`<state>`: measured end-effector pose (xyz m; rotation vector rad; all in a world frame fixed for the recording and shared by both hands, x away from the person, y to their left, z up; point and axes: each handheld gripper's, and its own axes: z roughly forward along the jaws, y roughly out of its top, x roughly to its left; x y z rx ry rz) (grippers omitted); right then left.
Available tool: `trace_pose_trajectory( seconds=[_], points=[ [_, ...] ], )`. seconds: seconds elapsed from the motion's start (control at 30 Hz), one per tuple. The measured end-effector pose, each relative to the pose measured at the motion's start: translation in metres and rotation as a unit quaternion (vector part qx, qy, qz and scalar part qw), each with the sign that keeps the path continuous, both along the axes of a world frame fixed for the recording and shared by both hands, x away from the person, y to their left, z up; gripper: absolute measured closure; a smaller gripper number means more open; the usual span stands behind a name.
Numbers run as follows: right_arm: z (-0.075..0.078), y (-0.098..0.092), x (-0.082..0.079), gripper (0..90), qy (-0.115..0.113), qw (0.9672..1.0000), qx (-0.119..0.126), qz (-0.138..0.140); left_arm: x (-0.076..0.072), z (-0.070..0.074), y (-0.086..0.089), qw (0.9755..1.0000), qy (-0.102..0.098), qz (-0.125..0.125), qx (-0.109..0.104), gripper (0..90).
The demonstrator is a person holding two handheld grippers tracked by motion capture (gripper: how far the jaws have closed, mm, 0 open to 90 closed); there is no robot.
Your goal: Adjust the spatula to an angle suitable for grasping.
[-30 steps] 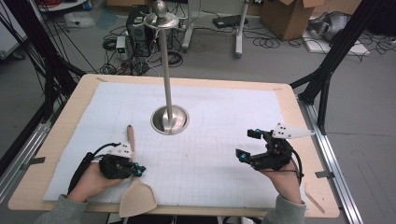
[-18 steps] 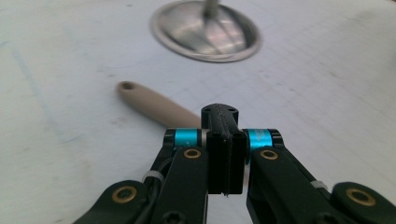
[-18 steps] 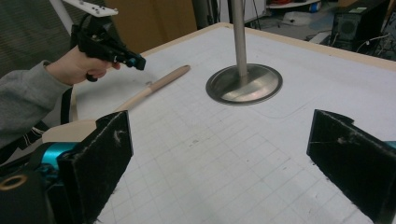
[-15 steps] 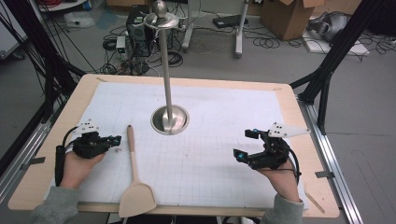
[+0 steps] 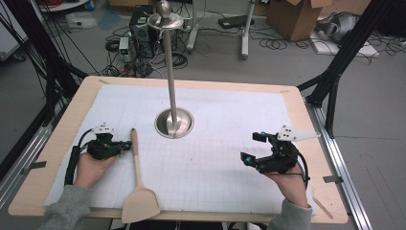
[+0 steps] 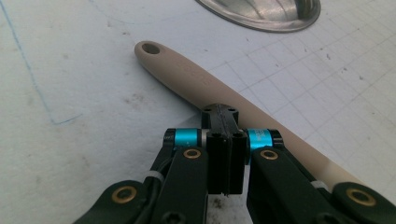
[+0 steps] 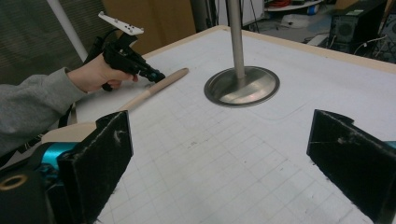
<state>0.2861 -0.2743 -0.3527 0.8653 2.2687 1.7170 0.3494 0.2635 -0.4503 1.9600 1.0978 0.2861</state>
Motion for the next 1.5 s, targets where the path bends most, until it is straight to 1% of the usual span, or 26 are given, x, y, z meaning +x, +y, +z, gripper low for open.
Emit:
trace_pose_trajectory(
  seconds=[0.07, 0.13, 0.27, 0.3, 0.43, 0.5, 0.53, 0.57, 0.63, 0.67, 0.73, 0.8, 0.83, 0.87, 0.9, 0.93, 0.97, 1.0, 1.03, 1.1, 1.17, 1.23, 1.33, 1.4, 1.43, 1.5],
  points=[
    [0.0, 0.001, 0.0, 6.1, 0.002, 1.0, -0.001, 0.0, 0.001, -0.001, -0.002, 1.0, 0.002, -0.001, -0.006, 89.6],
    [0.0, 0.001, 0.001, 6.1, 0.0, 1.0, -0.001, 0.001, 0.003, 0.0, -0.005, 1.0, 0.005, -0.006, -0.002, 89.7],
    [-0.001, 0.002, 0.002, 6.1, 0.004, 1.0, -0.002, 0.001, 0.005, 0.003, -0.019, 0.9995, 0.011, -0.027, 0.008, 89.7],
    [-0.001, 0.002, 0.002, 6.1, 0.003, 1.0, -0.002, 0.001, 0.005, 0.004, -0.023, 0.9992, 0.012, -0.035, 0.013, 89.7],
    [0.0, 0.0, 0.001, 6.1, 0.001, 1.0, 0.001, 0.001, 0.006, 0.006, -0.039, 0.9979, 0.015, -0.058, 0.022, 89.7],
    [0.0, -0.001, 0.001, 6.1, 0.001, 1.0, 0.004, -0.001, 0.006, 0.007, -0.044, 0.997, 0.018, -0.069, 0.029, 89.7],
    [0.0, -0.001, 0.001, 6.1, -0.001, 1.0, 0.003, -0.001, 0.006, 0.008, -0.045, 0.9968, 0.015, -0.071, 0.035, 89.6],
    [0.0, -0.002, 0.0, 6.1, 0.002, 1.0, 0.003, -0.003, 0.006, 0.009, -0.045, 0.9966, 0.017, -0.073, 0.036, 89.7],
    [0.0, -0.001, 0.001, 6.1, 0.0, 1.0, 0.002, -0.002, 0.007, 0.009, -0.045, 0.9965, 0.02, -0.072, 0.036, 89.6],
    [0.0, -0.001, 0.001, 6.1, 0.004, 1.0, 0.002, -0.002, 0.007, 0.009, -0.044, 0.9964, 0.02, -0.073, 0.04, 89.6],
    [0.0, 0.0, 0.001, 6.1, 0.003, 1.0, 0.0, 0.001, 0.005, 0.011, -0.043, 0.9969, 0.018, -0.066, 0.038, 89.7],
    [0.0, 0.001, 0.001, 6.1, 0.002, 1.0, -0.001, 0.001, 0.001, 0.016, -0.04, 0.9973, 0.009, -0.066, 0.03, 89.6],
    [-0.001, 0.001, 0.001, 6.1, 0.003, 1.0, -0.002, 0.001, -0.004, 0.019, -0.04, 0.997, 0.003, -0.072, 0.03, 89.6],
    [0.0, 0.001, 0.001, 6.1, 0.003, 1.0, -0.001, 0.001, -0.007, 0.02, -0.04, 0.9967, 0.002, -0.075, 0.03, 89.6],
    [0.0, 0.001, 0.001, 6.1, 0.004, 1.0, -0.002, 0.0, -0.012, 0.023, -0.041, 0.996, -0.002, -0.082, 0.036, 89.6],
    [-0.001, 0.001, 0.001, 6.1, 0.002, 1.0, -0.001, -0.001, -0.018, 0.025, -0.042, 0.9956, -0.007, -0.088, 0.033, 89.6],
    [0.0, 0.0, 0.001, 6.1, 0.003, 1.0, -0.001, 0.0, -0.024, 0.026, -0.043, 0.9953, -0.012, -0.093, 0.024, 89.7],
    [0.0, 0.0, 0.001, 6.1, 0.003, 1.0, -0.001, -0.001, -0.03, 0.027, -0.044, 0.9947, -0.015, -0.1, 0.02, 89.6],
    [0.0, 0.0, 0.001, 6.1, 0.003, 1.0, -0.002, -0.001, -0.035, 0.028, -0.045, 0.9941, -0.017, -0.105, 0.022, 89.6],
    [-0.001, 0.001, 0.001, 6.1, 0.004, 1.0, -0.003, -0.003, -0.045, 0.028, -0.049, 0.993, -0.017, -0.116, 0.018, 89.7],
    [-0.001, 0.002, 0.0, 6.1, 0.003, 1.0, -0.003, -0.001, -0.055, 0.027, -0.056, 0.9912, -0.016, -0.13, 0.02, 89.6],
    [-0.001, 0.002, 0.001, 6.1, 0.002, 1.0, -0.004, 0.0, -0.062, 0.026, -0.062, 0.9891, -0.016, -0.144, 0.028, 89.6],
    [-0.001, 0.002, 0.001, 6.1, 0.005, 1.0, -0.003, -0.002, -0.073, 0.024, -0.073, 0.9863, -0.029, -0.153, 0.055, 89.6],
    [-0.001, 0.001, 0.001, 6.1, 0.005, 1.0, -0.002, 0.0, -0.078, 0.023, -0.079, 0.9856, -0.027, -0.16, 0.046, 89.7],
    [-0.001, 0.001, 0.001, 6.1, 0.004, 1.0, -0.003, -0.001, -0.08, 0.022, -0.081, 0.9849, -0.027, -0.164, 0.05, 89.6],
    [-0.001, 0.001, 0.001, 6.1, 0.002, 1.0, -0.003, -0.001, -0.08, 0.02, -0.084, 0.9847, -0.019, -0.163, 0.057, 89.7]
  ],
)
